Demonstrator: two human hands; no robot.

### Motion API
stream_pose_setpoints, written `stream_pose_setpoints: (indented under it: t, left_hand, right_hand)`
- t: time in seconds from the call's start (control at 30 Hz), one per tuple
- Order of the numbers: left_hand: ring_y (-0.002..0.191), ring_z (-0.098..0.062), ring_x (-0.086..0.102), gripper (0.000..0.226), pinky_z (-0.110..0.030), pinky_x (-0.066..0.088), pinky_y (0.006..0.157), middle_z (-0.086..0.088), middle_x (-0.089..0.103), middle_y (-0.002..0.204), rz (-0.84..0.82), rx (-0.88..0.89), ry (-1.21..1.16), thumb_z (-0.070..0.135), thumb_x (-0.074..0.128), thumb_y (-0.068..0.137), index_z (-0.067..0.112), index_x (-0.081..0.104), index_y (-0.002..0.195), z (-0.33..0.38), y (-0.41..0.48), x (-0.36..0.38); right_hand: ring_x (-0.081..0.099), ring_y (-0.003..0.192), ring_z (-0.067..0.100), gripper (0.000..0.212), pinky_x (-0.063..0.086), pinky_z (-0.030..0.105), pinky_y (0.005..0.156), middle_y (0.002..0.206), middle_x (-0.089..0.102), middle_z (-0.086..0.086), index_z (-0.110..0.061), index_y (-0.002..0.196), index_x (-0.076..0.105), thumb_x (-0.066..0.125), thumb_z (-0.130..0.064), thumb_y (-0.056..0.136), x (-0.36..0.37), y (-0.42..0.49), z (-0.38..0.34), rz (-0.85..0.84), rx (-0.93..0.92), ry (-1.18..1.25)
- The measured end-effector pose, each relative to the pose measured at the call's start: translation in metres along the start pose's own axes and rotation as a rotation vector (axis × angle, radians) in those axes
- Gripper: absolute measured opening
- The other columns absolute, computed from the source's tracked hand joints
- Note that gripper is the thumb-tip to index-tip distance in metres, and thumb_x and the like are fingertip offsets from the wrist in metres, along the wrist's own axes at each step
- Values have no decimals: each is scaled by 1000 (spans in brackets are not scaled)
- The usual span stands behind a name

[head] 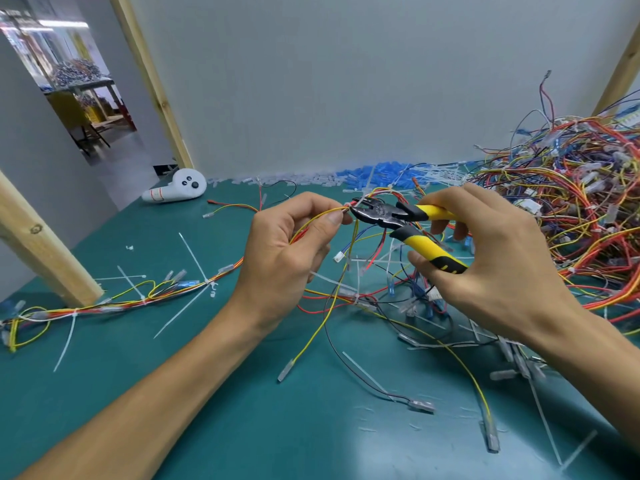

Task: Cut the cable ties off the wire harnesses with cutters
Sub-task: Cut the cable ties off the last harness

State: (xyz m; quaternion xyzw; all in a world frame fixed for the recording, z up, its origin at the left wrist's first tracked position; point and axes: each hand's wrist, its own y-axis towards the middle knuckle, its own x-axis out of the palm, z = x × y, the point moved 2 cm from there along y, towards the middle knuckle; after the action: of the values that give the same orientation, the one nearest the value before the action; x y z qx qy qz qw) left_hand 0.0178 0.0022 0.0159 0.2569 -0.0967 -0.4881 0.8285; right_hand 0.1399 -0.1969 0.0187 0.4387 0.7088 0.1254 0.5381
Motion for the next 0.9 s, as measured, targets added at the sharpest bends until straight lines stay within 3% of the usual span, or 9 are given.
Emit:
stream_pose_setpoints:
  t: [0.07, 0.13, 0.27, 0.33, 0.47, 0.6, 0.77, 0.83, 0.9]
  left_hand:
    - [41, -11, 24, 17, -22, 21, 46, 10, 34, 53, -2, 18, 15, 13, 57, 100, 1, 67, 96, -1, -1, 0]
    - [41, -10, 24, 14, -21, 21, 46, 16, 33, 53, -9, 25, 12, 12, 56, 101, 6, 67, 94, 1, -2, 1]
    - [42, -8, 24, 17, -18, 21, 45, 16, 33, 55, -29, 33, -8, 11, 56, 101, 15, 69, 90, 5, -2, 3]
    - [42, -8, 24, 16, -18, 21, 45, 15, 34, 54, -40, 35, 5, 11, 57, 101, 9, 70, 93, 4, -3, 3]
    - [42, -11, 24, 18, -18, 21, 45, 12, 35, 54, -43, 28, 16, 12, 57, 101, 0, 69, 97, 3, -2, 2]
    - [40, -13, 22, 17, -19, 19, 46, 15, 33, 52, -61, 16, 11, 13, 55, 102, 4, 69, 96, 0, -1, 0]
    - [38, -13, 17, 20, -22, 16, 46, 4, 18, 54, -21, -153, -161, 19, 56, 101, 8, 72, 94, -6, 5, -5]
    - [36, -11, 16, 20, -20, 18, 46, 0, 12, 56, -9, -209, -263, 17, 54, 103, 6, 70, 96, -9, 7, -7]
    - [35, -9, 16, 21, -18, 19, 45, 1, 9, 57, -2, -264, -368, 17, 53, 103, 4, 68, 98, -11, 8, -9]
  right_hand:
    - [49, 88, 15, 41, 51, 45, 77, 99, 58, -10, -26, 121, 64, 81, -35, 85, 1, 0, 1, 1, -8, 0]
    - [49, 87, 15, 39, 51, 44, 75, 98, 58, -10, -27, 121, 64, 79, -36, 85, 1, 0, 2, 2, -24, -5]
    - [48, 70, 19, 25, 50, 42, 63, 81, 57, -11, -30, 100, 64, 75, -31, 77, 0, 2, 2, -10, -30, -25]
    - [52, 60, 21, 21, 50, 42, 56, 68, 56, -8, -27, 86, 61, 78, -23, 76, 1, 2, 4, -31, 9, -9]
    - [48, 53, 24, 16, 45, 35, 47, 62, 56, 6, -18, 80, 66, 80, -9, 80, 2, 1, 6, -66, 83, 160]
    - [33, 52, 11, 15, 27, 23, 45, 56, 45, -2, -15, 75, 62, 73, -17, 85, 1, 1, 2, -40, 154, 266]
    - [51, 64, 35, 31, 43, 38, 57, 67, 57, 13, -12, 82, 59, 72, -39, 81, -6, 5, 8, 113, 261, 261]
    - [49, 67, 32, 34, 42, 38, 61, 70, 56, 11, -15, 83, 58, 81, -39, 82, -8, 6, 11, 116, 282, 234]
    - [42, 64, 19, 32, 35, 27, 57, 69, 53, 5, -18, 84, 57, 85, -34, 84, -7, 6, 10, 106, 288, 198]
